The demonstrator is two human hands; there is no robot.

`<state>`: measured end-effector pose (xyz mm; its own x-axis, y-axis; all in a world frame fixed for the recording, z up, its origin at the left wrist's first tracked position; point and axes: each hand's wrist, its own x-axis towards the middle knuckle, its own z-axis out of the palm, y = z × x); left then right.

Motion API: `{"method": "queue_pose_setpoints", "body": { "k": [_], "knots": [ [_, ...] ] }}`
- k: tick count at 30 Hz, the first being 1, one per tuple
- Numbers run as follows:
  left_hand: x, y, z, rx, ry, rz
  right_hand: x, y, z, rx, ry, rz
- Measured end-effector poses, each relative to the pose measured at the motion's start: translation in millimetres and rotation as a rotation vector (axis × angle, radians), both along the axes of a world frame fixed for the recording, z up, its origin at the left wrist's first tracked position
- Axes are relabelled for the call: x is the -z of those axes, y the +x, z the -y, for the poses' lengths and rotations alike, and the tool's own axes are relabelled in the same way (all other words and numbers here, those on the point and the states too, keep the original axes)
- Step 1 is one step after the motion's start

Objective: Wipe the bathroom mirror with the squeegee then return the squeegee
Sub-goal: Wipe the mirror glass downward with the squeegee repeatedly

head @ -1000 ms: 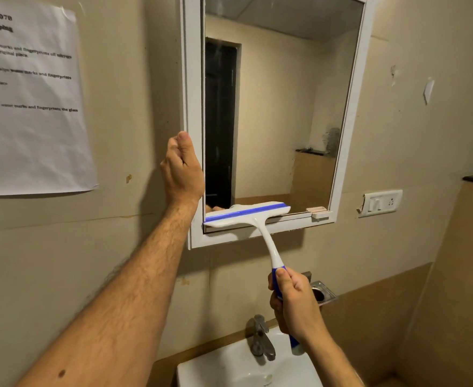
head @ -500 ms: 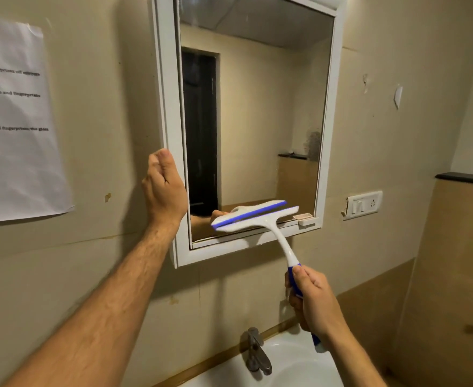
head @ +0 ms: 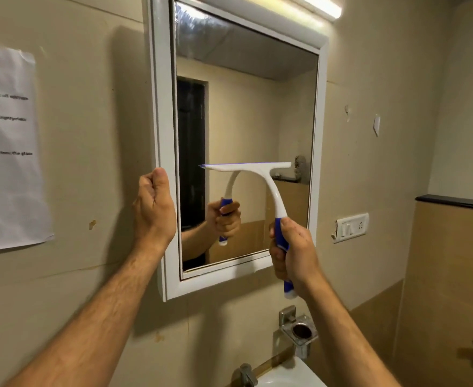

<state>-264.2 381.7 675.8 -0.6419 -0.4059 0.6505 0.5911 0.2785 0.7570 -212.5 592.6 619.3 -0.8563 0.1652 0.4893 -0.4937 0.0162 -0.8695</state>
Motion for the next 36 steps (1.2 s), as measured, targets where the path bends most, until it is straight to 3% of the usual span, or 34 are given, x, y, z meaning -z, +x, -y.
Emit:
{"method": "queue_pose_setpoints", "body": {
  "k": [8, 17, 25, 28, 32, 36],
  "knots": [
    [-1.0, -0.5, -2.9, -0.027, 0.013, -0.013, 96.1, 16.1, -7.9, -0.046, -0.057, 0.19],
    [-47.7, -10.6, -1.1, -0.131, -0.023, -0.109, 37.3, 8.4, -10.9, -0.037, -0.053, 0.13],
    [-121.9, -5.4, -11.7, -0.241, -0.199, -0.2, 86.9, 13.3, -15.2, -0.053, -0.139, 0.222],
    [-141.7, 0.1, -16.9, -0.314, -0.258, -0.243, 53.2, 5.4, -23.5, -0.074, -0.134, 0.148],
    [-165.3, -1.9, -18.6, -0.378, -0.292, -0.276, -47.2, -8.7, -36.4, -0.054, -0.018, -0.081],
    [-163.3, -8.4, -18.9, -0.467, -0.302, -0.298, -145.1, -23.8, -45.4, -0.033, -0.079, -0.133]
  ]
}}
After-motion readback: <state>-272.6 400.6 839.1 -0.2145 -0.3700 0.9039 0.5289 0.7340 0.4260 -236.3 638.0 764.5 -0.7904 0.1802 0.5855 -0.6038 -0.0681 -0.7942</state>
